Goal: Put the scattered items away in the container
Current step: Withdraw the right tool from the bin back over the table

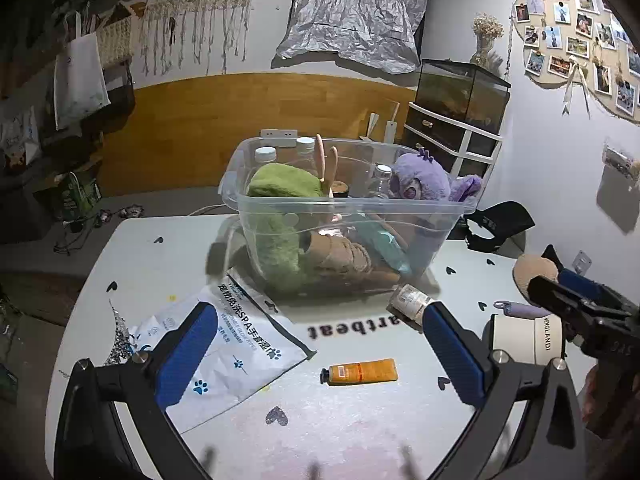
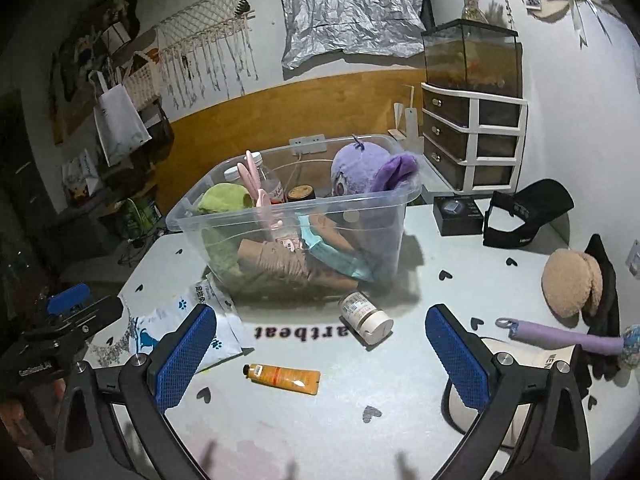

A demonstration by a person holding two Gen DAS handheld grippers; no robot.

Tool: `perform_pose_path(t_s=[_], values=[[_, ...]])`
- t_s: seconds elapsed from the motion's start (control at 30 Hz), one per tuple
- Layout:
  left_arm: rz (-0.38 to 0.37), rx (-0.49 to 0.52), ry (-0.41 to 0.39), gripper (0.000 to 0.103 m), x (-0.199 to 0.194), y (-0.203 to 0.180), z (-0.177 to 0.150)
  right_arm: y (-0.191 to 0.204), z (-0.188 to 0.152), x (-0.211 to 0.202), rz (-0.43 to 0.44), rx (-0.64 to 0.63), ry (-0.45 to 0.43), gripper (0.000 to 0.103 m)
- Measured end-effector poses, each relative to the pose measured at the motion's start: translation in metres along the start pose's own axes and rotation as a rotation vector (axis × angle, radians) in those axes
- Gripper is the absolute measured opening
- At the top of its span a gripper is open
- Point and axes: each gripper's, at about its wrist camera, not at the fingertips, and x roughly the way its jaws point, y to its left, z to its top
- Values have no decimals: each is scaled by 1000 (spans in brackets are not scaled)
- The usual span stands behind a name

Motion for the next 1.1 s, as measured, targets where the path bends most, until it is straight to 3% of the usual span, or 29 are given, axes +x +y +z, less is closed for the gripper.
perform_pose_path(t_s=[0.4,1.1], values=[[28,-3,1,103,-3,-6,-6,0,-6,-4,-21,-71,-12,103],[36,-14,7,103,-6,-8,-8,-2,-9,-7,-16,-78,0,103]])
